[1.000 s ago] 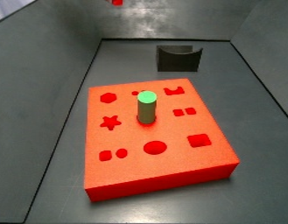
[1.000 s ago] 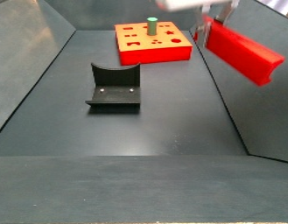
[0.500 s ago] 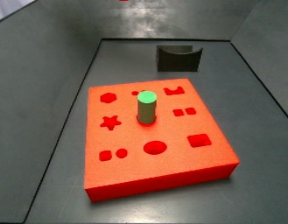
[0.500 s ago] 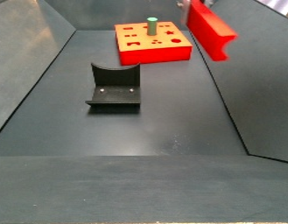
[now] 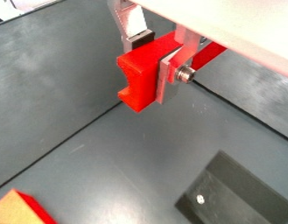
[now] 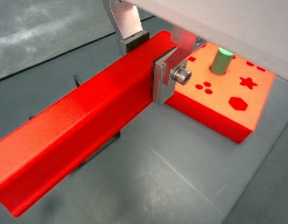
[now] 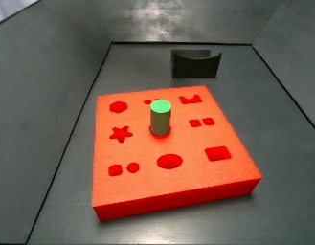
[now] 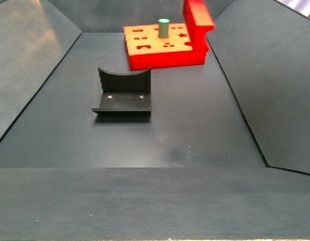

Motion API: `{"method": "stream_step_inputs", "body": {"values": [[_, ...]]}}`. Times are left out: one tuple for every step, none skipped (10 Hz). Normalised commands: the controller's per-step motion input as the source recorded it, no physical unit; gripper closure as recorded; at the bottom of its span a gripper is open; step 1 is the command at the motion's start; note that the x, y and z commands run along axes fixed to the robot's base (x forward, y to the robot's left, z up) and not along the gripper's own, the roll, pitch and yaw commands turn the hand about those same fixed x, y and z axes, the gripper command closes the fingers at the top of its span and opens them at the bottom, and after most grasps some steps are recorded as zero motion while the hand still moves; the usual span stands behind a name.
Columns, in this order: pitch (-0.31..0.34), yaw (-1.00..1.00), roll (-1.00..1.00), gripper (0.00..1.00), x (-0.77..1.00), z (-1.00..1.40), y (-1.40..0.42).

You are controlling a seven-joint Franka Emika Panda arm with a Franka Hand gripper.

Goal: Pick up the arch object. Move up. Place the arch object on the fixture. Regrasp the arch object. Move to above the board. Insert the arch object.
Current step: Place the arch object on the fixture.

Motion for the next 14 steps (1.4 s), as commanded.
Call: {"method": "stream_step_inputs", "body": {"values": [[0.116,-0.07,-0.16,1.0,1.0,0.08,-0.21],[0.128,-0.05,-0.14,1.0,1.0,0.07,-0.18],[0.131,-0.04,-0.13,1.0,1.0,0.06,-0.17],[0.143,-0.02,-0.12,1.0,1.0,0.06,-0.15],[0.148,-0.02,-0.11,1.0,1.0,0.06,-0.14],[0.023,-0.02,-1.0,1.0,1.0,-0.3,-0.05],[0.02,-0.02,-1.0,1.0,1.0,-0.32,-0.02],[0.017,-0.03,-1.0,1.0,1.0,-0.27,0.01],[0.02,-0.03,-1.0,1.0,1.0,-0.21,0.01],[0.037,-0.03,-1.0,1.0,1.0,-0.14,0.02],[0.054,-0.04,-1.0,1.0,1.0,-0.1,0.03],[0.067,-0.04,-1.0,1.0,0.99,-0.07,0.04],[0.078,-0.05,-1.0,1.0,0.89,-0.05,0.04],[0.085,-0.06,-1.0,1.0,0.81,-0.04,0.04]]}}
